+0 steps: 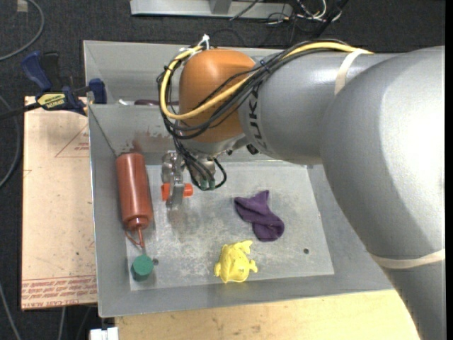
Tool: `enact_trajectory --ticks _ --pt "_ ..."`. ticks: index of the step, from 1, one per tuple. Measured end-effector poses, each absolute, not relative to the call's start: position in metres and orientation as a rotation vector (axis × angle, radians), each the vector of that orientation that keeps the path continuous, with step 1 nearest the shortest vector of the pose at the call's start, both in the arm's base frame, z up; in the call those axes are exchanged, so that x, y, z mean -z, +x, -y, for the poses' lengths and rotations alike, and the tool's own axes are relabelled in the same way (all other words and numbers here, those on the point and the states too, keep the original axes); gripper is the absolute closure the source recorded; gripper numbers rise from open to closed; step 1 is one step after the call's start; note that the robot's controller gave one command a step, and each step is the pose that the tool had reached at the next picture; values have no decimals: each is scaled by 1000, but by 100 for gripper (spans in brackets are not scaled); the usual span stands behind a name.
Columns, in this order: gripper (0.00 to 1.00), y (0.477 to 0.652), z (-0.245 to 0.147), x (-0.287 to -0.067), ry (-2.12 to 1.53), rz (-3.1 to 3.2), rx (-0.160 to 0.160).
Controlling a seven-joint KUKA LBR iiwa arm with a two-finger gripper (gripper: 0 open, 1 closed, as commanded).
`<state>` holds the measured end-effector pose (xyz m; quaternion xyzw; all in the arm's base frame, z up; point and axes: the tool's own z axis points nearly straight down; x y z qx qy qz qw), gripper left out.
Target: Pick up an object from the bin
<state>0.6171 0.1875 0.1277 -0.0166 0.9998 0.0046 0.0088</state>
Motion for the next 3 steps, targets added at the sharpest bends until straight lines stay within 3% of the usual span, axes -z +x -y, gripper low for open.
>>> enact_trajectory --ticks 3 --pt "100 618 -188 -151 -50 -3119 -18"
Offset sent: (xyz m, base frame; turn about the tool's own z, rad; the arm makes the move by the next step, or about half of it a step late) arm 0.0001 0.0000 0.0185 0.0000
